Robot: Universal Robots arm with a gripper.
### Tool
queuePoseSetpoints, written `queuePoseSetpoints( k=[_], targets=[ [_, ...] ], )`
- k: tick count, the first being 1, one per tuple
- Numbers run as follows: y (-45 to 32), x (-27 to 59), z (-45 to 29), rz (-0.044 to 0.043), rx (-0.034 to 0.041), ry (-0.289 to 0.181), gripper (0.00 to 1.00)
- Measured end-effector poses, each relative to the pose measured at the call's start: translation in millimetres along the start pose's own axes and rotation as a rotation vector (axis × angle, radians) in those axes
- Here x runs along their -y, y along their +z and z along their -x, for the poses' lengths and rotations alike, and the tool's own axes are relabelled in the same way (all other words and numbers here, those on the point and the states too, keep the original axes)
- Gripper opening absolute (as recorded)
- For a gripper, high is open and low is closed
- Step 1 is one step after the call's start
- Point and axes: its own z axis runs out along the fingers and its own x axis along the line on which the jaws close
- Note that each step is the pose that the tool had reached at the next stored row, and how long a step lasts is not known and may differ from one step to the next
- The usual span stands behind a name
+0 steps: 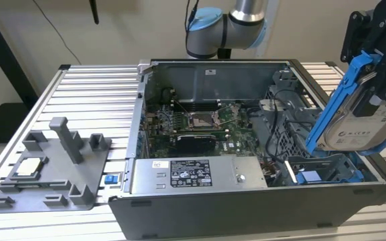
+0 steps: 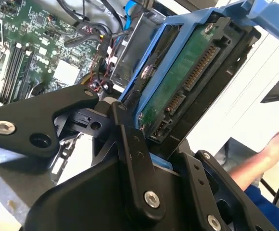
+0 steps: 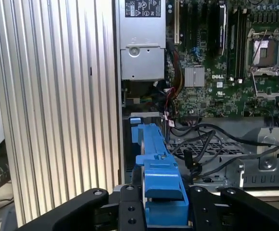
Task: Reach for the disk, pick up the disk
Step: 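Pick up the disk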
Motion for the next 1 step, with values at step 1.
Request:
queuePoseSetpoints(
  k=[1],
  targets=[
    [0.0,0.0,0.0,0.0000,-0.0001,0.000,0.00]
  ],
)
